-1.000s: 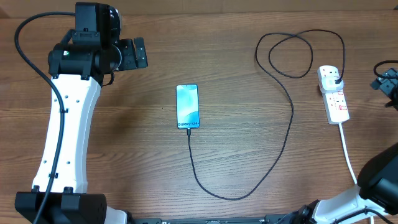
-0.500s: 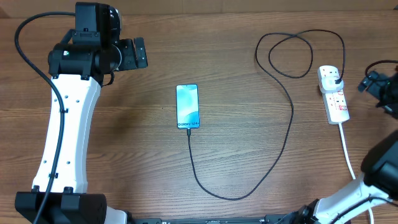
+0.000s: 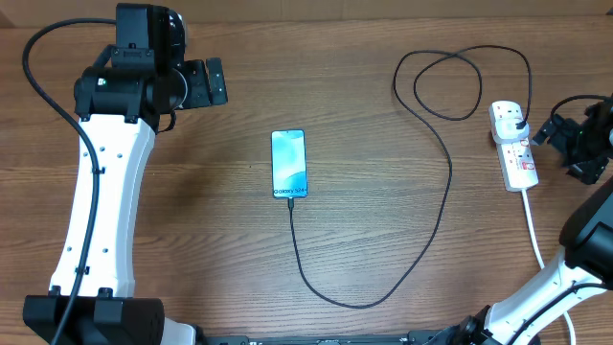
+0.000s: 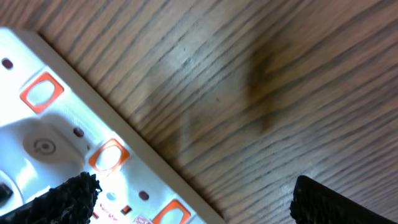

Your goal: Plug charger to phone and switch on socket

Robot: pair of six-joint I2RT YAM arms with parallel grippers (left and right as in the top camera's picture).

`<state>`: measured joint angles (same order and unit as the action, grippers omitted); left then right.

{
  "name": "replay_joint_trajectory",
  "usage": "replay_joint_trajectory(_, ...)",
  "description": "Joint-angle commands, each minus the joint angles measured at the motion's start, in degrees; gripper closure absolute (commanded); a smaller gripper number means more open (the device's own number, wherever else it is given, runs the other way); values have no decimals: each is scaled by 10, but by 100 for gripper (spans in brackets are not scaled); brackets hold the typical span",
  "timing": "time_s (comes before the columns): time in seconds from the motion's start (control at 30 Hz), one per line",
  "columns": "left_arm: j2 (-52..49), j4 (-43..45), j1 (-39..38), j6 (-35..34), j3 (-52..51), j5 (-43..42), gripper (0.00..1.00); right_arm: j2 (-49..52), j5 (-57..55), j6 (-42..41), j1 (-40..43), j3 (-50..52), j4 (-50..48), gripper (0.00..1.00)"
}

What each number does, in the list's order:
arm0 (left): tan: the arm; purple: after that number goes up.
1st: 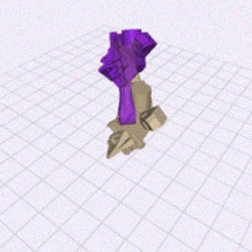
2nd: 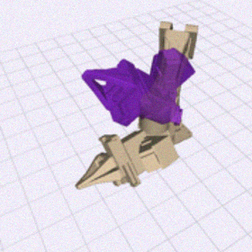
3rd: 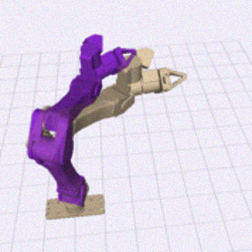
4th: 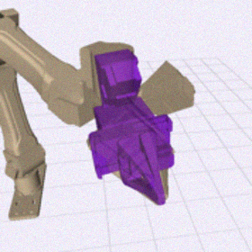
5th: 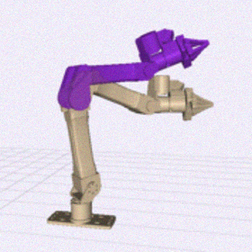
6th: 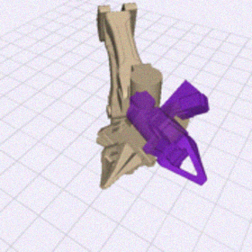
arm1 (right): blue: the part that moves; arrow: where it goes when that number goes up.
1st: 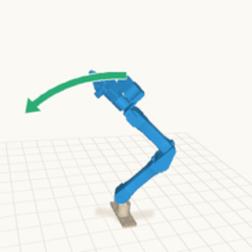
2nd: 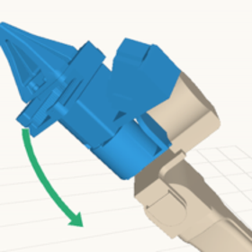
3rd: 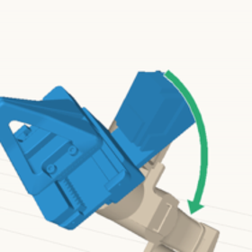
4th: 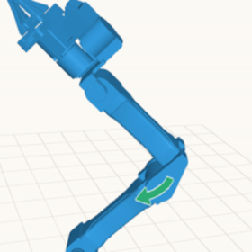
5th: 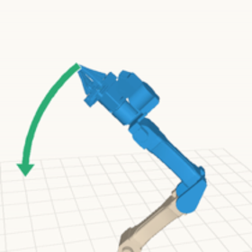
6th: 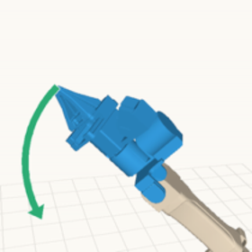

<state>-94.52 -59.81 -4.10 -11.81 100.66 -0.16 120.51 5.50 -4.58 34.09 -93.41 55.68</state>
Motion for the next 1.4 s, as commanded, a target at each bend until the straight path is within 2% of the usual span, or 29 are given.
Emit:
replay_joint_trajectory(0.0,-3,0,0,11,2,8,0,-7,-35,-27,1,-3,-6,0)
replay_joint_trajectory(0.47,-3,0,0,11,2,8,0,-7,-11,-31,-7,-3,-30,0)
replay_joint_trajectory(0.73,-3,0,0,11,2,8,0,2,-29,-74,-19,10,-41,0)
replay_joint_trajectory(1.37,-3,0,-1,11,2,8,0,12,-29,-72,-17,38,-61,0)
